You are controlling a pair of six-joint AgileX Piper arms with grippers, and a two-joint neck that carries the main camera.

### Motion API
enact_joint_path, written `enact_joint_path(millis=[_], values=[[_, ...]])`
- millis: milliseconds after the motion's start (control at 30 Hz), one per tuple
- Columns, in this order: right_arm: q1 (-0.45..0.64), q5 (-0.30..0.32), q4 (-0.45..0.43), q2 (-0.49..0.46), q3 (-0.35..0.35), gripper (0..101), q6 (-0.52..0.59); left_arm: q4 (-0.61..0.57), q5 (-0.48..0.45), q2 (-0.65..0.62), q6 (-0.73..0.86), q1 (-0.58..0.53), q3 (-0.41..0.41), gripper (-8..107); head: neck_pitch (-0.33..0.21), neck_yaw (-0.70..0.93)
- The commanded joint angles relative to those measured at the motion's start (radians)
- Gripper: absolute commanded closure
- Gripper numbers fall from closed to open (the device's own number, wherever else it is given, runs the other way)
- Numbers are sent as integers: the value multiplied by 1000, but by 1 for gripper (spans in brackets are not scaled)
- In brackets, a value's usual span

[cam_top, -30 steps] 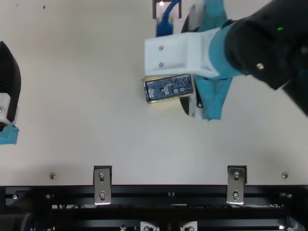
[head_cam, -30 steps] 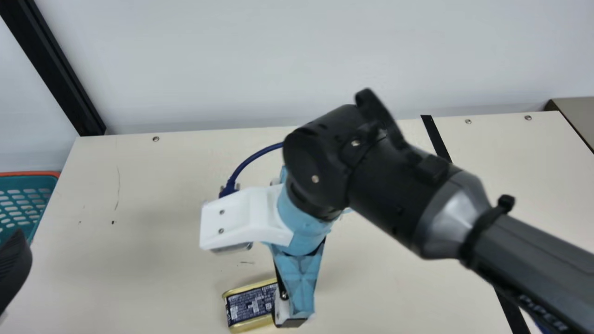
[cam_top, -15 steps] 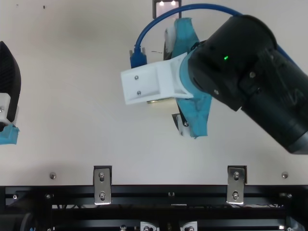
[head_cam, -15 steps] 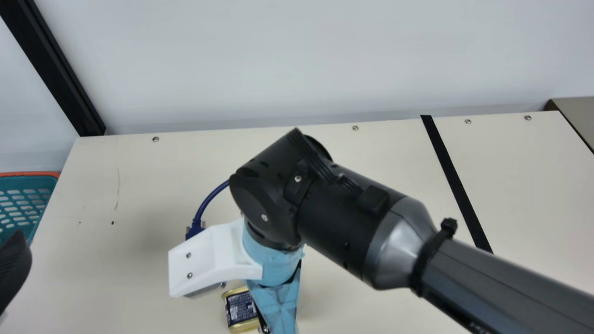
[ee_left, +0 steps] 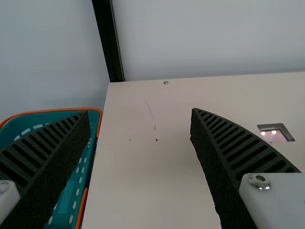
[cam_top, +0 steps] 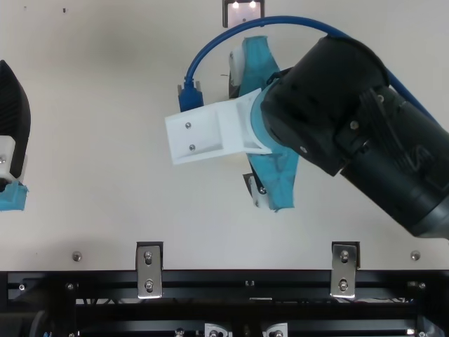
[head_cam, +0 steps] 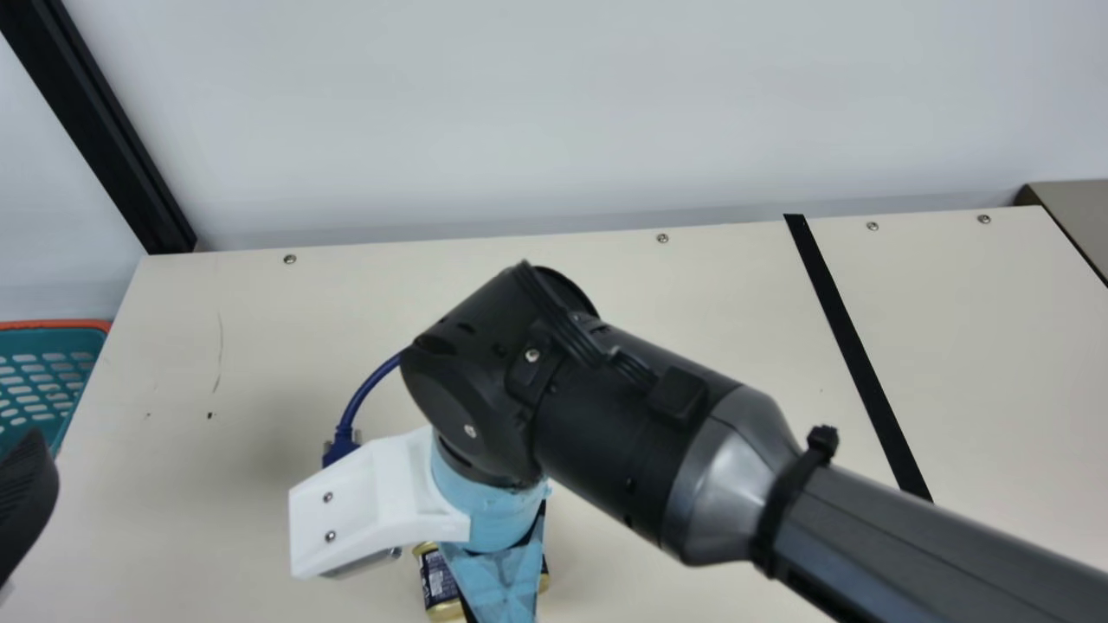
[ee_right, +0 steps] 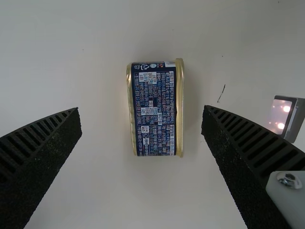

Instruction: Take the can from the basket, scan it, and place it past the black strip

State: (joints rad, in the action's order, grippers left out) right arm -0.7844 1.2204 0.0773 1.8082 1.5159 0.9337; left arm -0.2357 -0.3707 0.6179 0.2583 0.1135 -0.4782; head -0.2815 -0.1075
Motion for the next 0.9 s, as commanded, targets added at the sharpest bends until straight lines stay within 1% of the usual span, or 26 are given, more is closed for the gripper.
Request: enact_joint_path(millis=[0, 467, 867], values=[[-1, 0, -1, -2, 1, 0, 0, 0, 0, 0, 0, 0, 0, 9, -2, -2], [-2, 0, -23, 29, 3, 0, 8, 0, 0, 0, 0, 0, 0, 9, -2, -2], [15, -32, -26, 93, 12, 0, 14, 0, 0, 0, 0, 0, 0, 9, -2, -2]])
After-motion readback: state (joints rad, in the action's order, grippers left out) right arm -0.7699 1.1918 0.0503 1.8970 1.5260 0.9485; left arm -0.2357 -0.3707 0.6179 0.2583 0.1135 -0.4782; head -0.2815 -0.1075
